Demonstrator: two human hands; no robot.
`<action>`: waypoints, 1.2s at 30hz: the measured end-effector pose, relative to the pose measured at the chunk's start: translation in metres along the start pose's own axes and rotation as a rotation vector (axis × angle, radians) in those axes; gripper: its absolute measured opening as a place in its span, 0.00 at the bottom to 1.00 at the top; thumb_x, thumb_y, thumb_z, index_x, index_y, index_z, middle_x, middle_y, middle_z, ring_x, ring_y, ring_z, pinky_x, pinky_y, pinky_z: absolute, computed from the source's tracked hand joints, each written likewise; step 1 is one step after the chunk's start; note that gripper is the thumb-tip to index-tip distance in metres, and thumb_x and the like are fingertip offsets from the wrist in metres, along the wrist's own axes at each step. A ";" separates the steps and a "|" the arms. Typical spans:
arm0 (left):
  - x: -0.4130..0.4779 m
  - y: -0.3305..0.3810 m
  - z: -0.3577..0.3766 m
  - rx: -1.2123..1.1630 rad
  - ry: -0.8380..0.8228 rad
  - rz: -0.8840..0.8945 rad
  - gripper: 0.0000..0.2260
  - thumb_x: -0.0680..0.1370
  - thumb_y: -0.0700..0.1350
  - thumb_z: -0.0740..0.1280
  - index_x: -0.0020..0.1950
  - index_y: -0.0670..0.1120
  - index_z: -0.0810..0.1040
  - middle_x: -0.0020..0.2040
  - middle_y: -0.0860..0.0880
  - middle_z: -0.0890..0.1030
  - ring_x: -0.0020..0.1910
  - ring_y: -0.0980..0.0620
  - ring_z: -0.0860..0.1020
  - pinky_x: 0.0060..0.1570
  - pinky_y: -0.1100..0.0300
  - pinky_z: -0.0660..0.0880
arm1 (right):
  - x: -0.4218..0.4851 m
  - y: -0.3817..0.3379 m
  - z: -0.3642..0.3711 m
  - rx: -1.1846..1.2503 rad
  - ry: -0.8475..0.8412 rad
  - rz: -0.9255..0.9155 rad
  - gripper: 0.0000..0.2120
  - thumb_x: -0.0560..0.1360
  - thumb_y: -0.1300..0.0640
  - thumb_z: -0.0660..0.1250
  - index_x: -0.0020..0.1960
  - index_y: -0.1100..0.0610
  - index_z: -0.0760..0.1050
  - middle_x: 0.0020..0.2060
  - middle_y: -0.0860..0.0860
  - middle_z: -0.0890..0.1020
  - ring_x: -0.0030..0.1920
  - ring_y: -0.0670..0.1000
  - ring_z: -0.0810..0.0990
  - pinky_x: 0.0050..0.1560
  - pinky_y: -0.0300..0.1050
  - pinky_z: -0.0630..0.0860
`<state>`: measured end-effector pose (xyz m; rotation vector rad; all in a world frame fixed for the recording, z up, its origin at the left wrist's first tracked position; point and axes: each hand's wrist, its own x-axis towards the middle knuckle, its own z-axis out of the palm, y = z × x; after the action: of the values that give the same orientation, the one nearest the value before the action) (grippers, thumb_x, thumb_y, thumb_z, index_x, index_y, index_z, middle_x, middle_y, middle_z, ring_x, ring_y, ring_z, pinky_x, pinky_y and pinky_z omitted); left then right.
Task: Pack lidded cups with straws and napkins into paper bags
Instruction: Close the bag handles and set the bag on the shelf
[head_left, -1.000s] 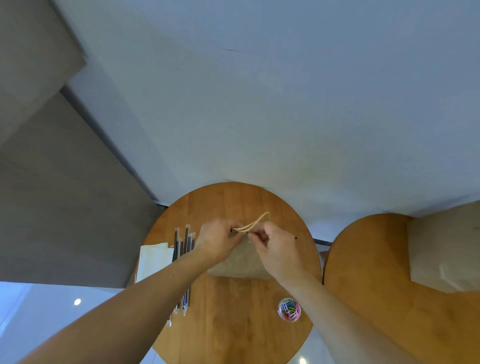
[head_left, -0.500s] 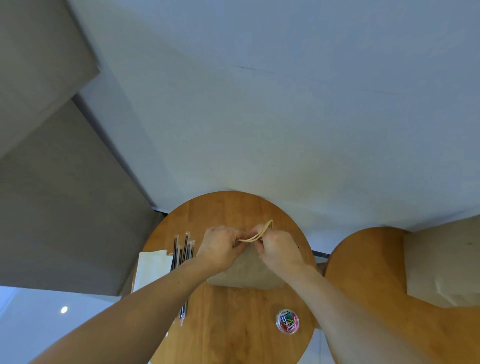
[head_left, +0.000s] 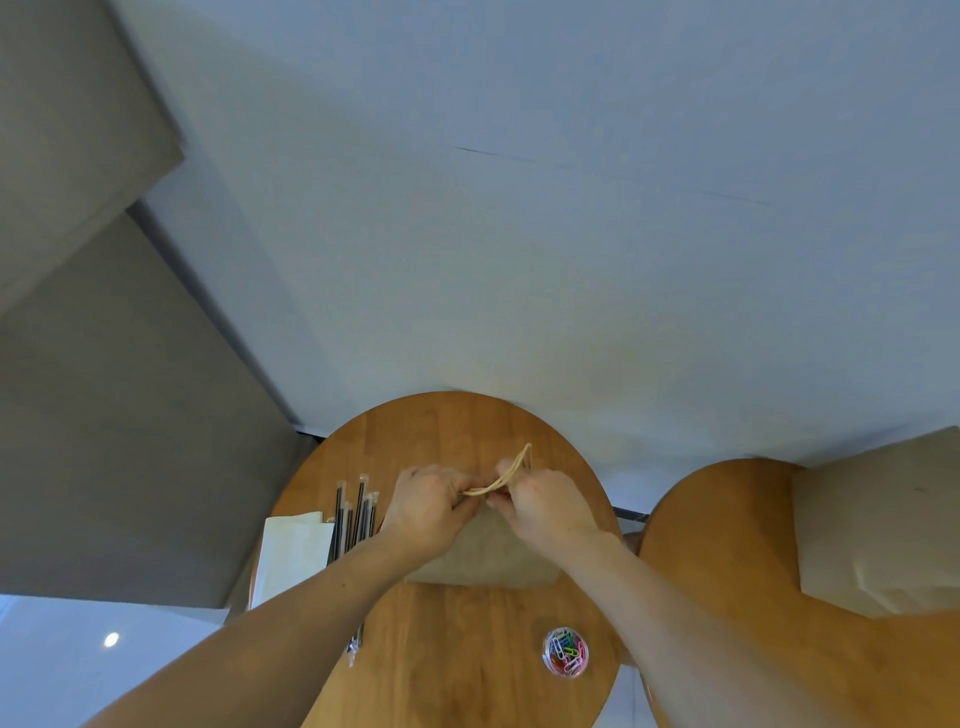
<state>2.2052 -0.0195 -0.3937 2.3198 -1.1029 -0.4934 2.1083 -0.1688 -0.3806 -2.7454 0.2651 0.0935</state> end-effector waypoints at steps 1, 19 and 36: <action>-0.001 0.000 0.001 0.000 0.010 0.002 0.08 0.81 0.49 0.64 0.48 0.53 0.83 0.33 0.61 0.71 0.39 0.57 0.70 0.49 0.55 0.66 | 0.000 0.000 0.001 -0.013 -0.007 0.013 0.09 0.80 0.48 0.63 0.51 0.53 0.71 0.40 0.52 0.82 0.40 0.55 0.81 0.38 0.50 0.76; -0.004 0.000 -0.006 -0.084 0.066 -0.002 0.07 0.76 0.45 0.69 0.41 0.57 0.81 0.29 0.64 0.70 0.35 0.58 0.71 0.40 0.58 0.66 | -0.015 -0.001 0.004 0.023 0.103 -0.064 0.12 0.79 0.46 0.64 0.57 0.51 0.78 0.50 0.47 0.82 0.46 0.50 0.82 0.42 0.50 0.79; -0.028 -0.059 0.005 -0.268 -0.138 -0.383 0.14 0.75 0.44 0.72 0.51 0.63 0.73 0.43 0.60 0.79 0.40 0.63 0.78 0.32 0.73 0.70 | -0.067 0.076 0.045 0.589 -0.061 0.500 0.06 0.77 0.47 0.70 0.51 0.42 0.73 0.48 0.43 0.82 0.38 0.42 0.83 0.47 0.50 0.81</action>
<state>2.2219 0.0327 -0.4298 2.2828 -0.5997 -0.8973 2.0260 -0.2091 -0.4433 -2.0409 0.8136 0.1957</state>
